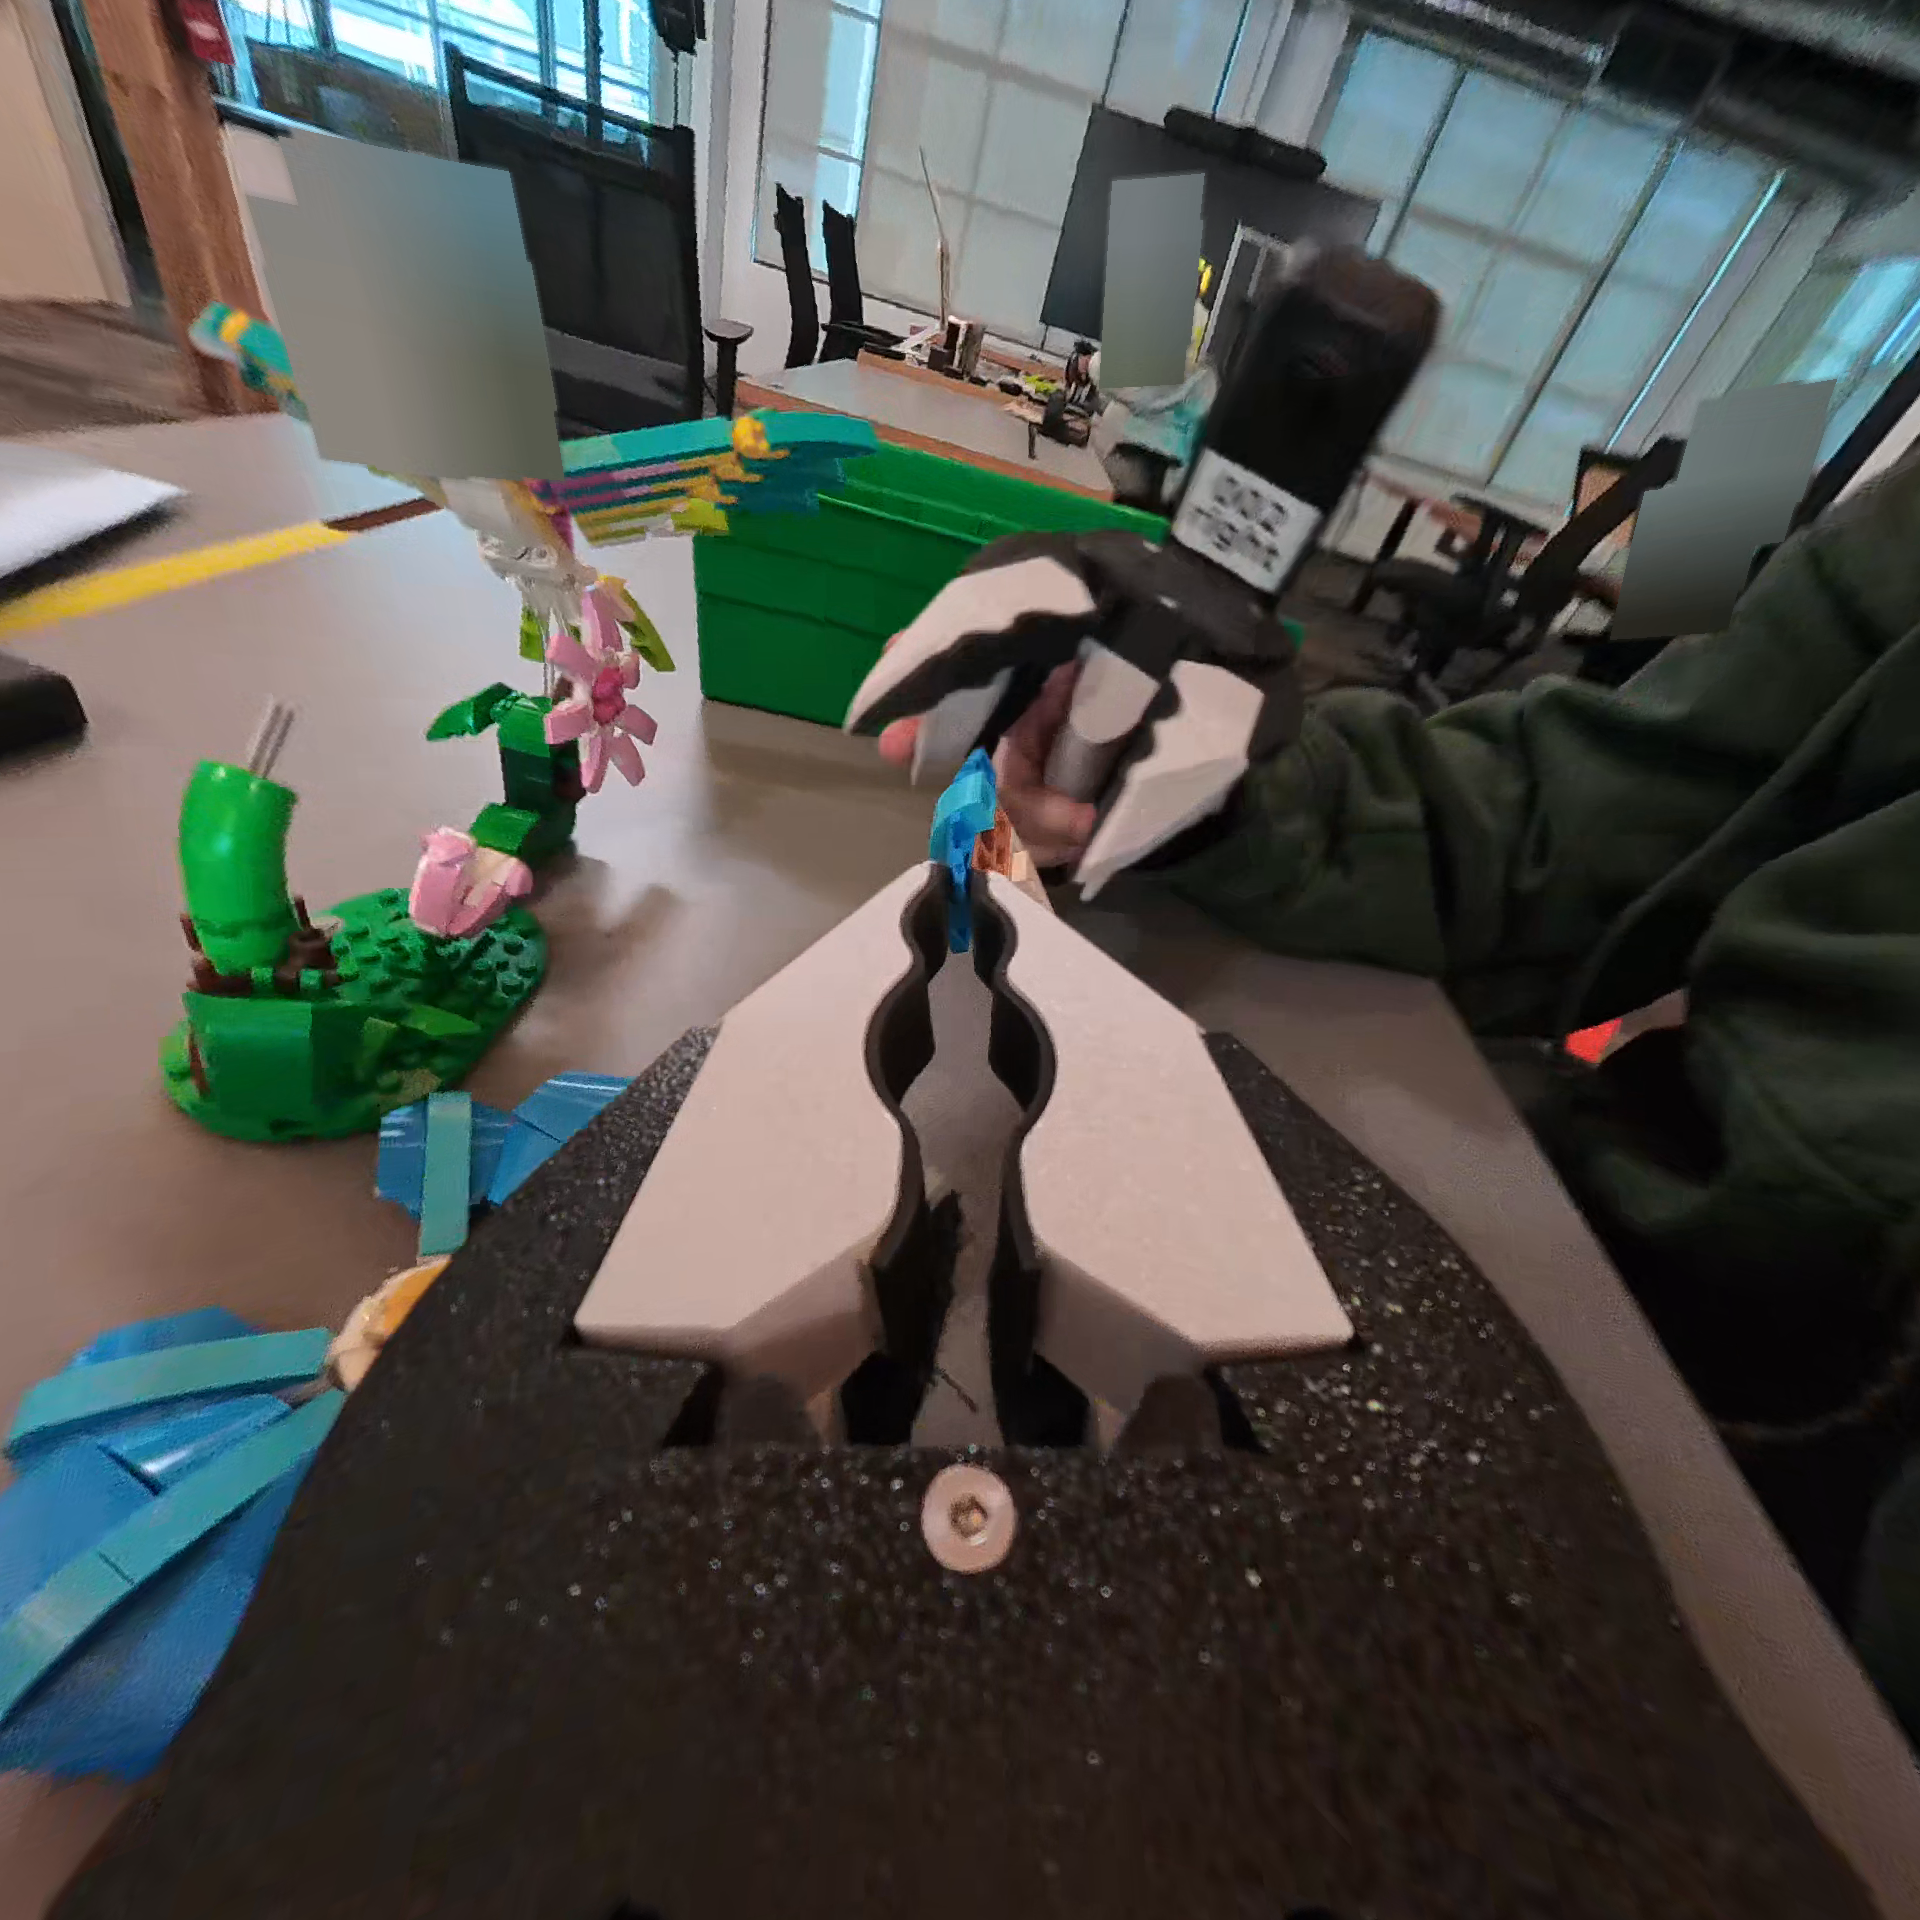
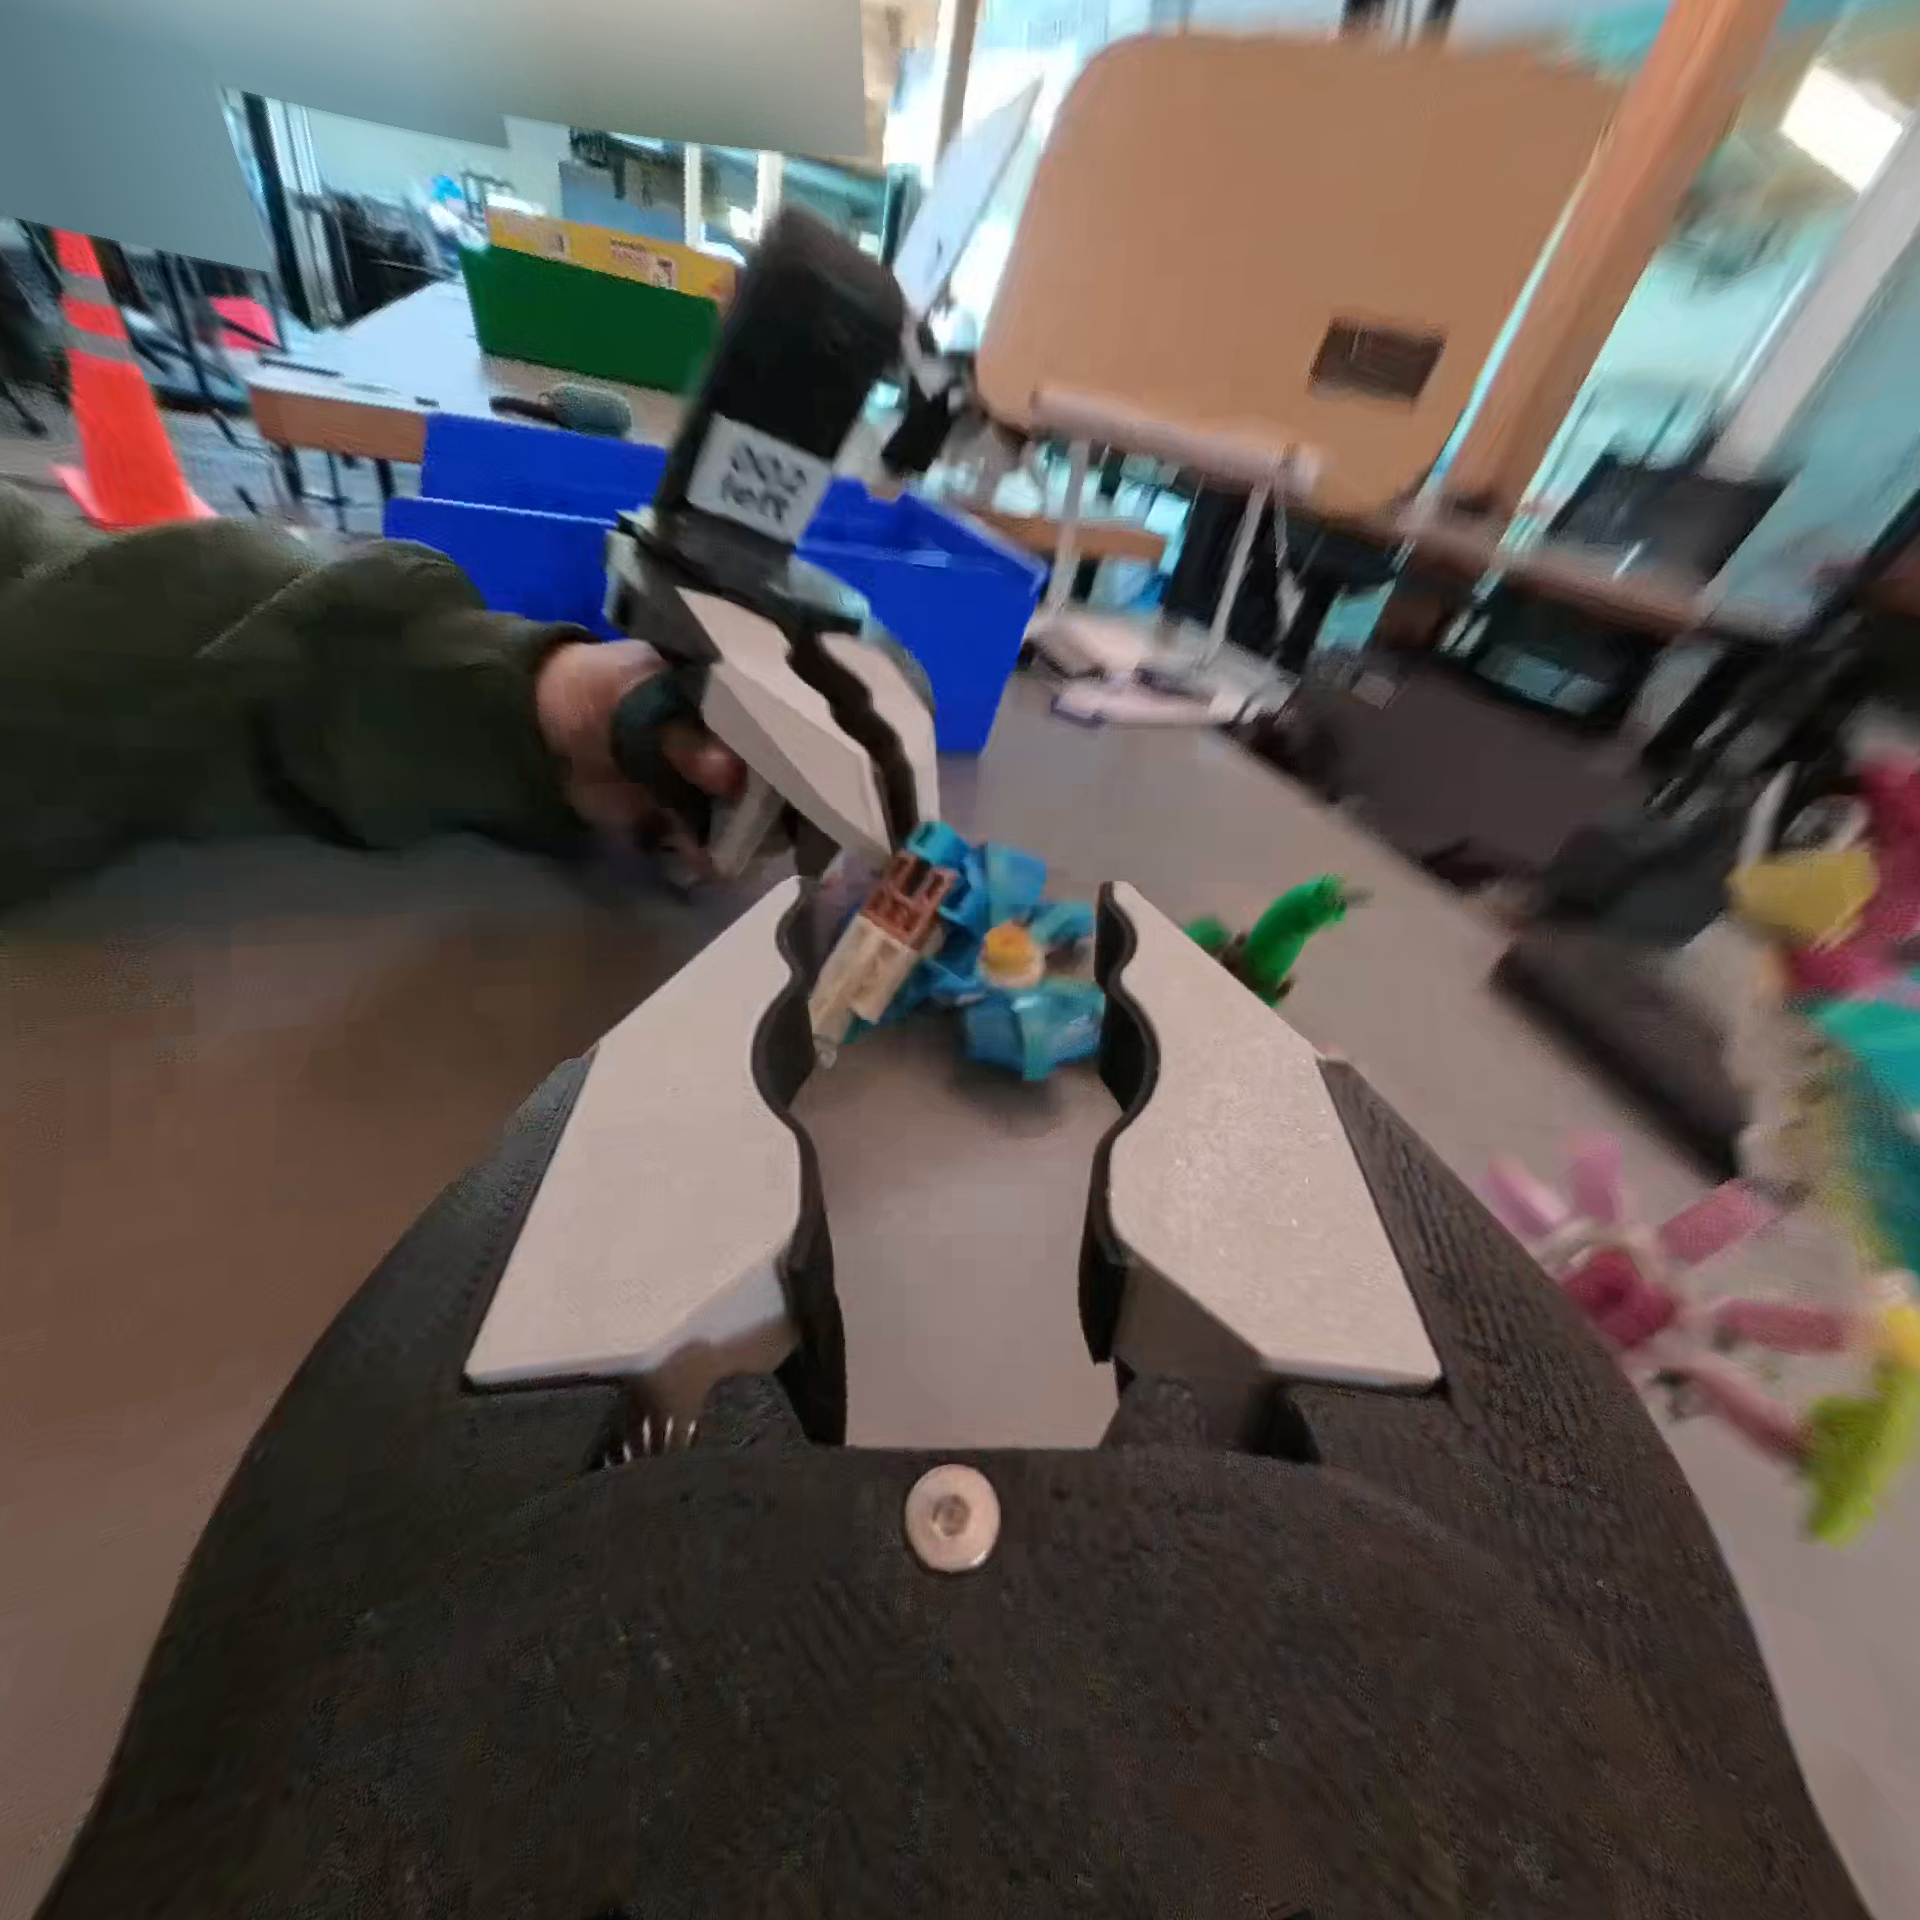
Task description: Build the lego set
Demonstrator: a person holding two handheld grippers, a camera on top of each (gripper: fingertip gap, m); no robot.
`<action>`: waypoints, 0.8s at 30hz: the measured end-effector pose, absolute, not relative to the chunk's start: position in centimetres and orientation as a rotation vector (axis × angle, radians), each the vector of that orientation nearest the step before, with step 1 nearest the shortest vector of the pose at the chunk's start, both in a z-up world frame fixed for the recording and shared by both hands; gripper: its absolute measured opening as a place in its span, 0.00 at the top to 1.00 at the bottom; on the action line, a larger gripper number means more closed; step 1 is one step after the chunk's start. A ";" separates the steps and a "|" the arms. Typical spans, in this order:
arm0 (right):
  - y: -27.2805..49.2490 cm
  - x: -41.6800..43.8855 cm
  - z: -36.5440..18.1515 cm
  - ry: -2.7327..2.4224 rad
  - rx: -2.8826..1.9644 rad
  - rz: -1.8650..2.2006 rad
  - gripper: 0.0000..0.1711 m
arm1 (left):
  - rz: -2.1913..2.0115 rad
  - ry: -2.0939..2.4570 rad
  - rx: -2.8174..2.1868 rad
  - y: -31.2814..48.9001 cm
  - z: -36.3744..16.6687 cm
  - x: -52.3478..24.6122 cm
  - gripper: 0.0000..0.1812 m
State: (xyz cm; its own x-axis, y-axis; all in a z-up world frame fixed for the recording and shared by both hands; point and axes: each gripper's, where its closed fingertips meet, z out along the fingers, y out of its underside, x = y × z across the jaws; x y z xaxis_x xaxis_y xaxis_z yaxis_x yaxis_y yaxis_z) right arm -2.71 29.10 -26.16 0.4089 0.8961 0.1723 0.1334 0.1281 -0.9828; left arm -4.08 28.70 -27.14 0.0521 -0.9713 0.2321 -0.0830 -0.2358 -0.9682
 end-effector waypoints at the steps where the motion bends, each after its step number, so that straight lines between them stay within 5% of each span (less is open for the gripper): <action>1: 29.3 -2.8 -27.1 -1.030 -1.415 0.781 0.71 | -1.269 1.158 -1.448 28.4 -27.2 -4.0 1.00; 5: 28.1 -3.7 -28.6 -1.097 -1.493 0.917 0.89 | -1.145 1.248 -1.417 28.0 -27.8 -3.7 1.00; 24: 26.3 -2.0 -30.5 -1.392 -1.409 0.808 0.91 | -0.796 1.525 -1.276 26.3 -30.0 -2.4 1.00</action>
